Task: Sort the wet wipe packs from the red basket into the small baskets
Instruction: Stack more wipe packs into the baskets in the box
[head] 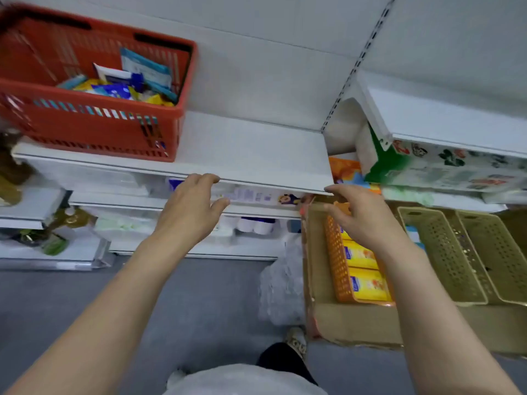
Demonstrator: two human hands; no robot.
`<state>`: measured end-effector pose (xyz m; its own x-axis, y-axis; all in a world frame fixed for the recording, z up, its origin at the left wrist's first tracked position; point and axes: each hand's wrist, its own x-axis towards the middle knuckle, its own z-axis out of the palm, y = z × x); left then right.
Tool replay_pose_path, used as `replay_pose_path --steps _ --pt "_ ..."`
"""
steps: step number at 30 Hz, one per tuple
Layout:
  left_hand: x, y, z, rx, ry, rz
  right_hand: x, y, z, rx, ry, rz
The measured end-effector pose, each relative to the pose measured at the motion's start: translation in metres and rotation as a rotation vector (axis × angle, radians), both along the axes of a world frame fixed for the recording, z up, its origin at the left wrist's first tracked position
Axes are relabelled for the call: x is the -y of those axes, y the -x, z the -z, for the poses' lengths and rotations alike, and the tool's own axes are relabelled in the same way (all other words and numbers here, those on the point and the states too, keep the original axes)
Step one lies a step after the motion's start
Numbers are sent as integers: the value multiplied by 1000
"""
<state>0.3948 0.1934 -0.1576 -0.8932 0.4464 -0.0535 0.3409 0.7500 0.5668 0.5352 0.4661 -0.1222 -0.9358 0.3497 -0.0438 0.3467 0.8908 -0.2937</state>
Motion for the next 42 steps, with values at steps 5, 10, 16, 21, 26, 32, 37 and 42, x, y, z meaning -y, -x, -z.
replay_pose_path --steps 5,10,16,21,26,32,37,42 --pt "100 60 -34 -147 20 -72 99 60 -22 -158 43 -95" --pt "142 140 -45 -242 -13 -112 159 163 -34 -258 78 -190" --pt "168 246 -48 -272 -30 -160 196 306 -36 -282 101 -309" --pt "186 327 -46 -189 10 -204 214 403 -34 -146 54 -379" --pt "194 374 -27 -79 16 -178 218 460 -10 82 79 -303" --pt "185 428 -13 54 100 -26 222 498 21 457 84 -121" --pt "166 456 -9 135 170 194 235 504 42 380 35 151" --pt "153 472 2 207 206 294 236 507 48 440 -60 183"
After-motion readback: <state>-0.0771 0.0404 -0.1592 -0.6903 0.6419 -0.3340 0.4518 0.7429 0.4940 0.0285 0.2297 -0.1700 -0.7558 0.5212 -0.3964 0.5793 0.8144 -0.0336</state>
